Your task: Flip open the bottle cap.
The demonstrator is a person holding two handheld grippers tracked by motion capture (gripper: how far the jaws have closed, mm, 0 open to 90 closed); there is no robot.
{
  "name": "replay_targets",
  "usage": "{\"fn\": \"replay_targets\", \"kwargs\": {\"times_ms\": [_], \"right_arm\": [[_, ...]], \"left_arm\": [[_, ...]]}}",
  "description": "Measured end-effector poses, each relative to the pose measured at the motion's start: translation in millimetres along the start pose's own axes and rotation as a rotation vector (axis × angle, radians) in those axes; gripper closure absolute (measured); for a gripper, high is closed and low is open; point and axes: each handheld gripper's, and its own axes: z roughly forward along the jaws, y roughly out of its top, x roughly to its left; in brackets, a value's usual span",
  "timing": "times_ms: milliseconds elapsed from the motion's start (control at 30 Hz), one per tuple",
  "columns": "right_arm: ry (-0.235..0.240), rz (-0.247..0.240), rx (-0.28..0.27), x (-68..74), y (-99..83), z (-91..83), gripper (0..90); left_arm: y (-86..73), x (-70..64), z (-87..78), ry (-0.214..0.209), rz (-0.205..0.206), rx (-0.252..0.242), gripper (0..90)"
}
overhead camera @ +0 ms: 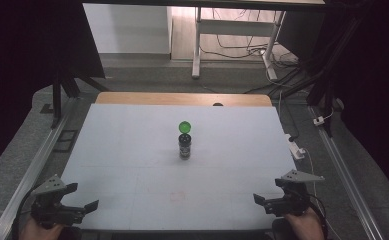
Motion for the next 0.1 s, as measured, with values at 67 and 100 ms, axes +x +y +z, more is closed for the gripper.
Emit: {"fn": "replay_targets", "kwargs": {"times_ms": [67,100], "right_arm": [[0.003,0.004,0.000,-1.0,-0.7,-0.8,0.0],[0.001,0.003,0.001,-1.0,-0.8,-0.7,0.0]], "left_arm": [[0.5,0.3,0.1,-0.005,-0.001,0.001,0.0],[0.8,0.5,0.3,-0.007,-0.003,0.001,0.0]]}}
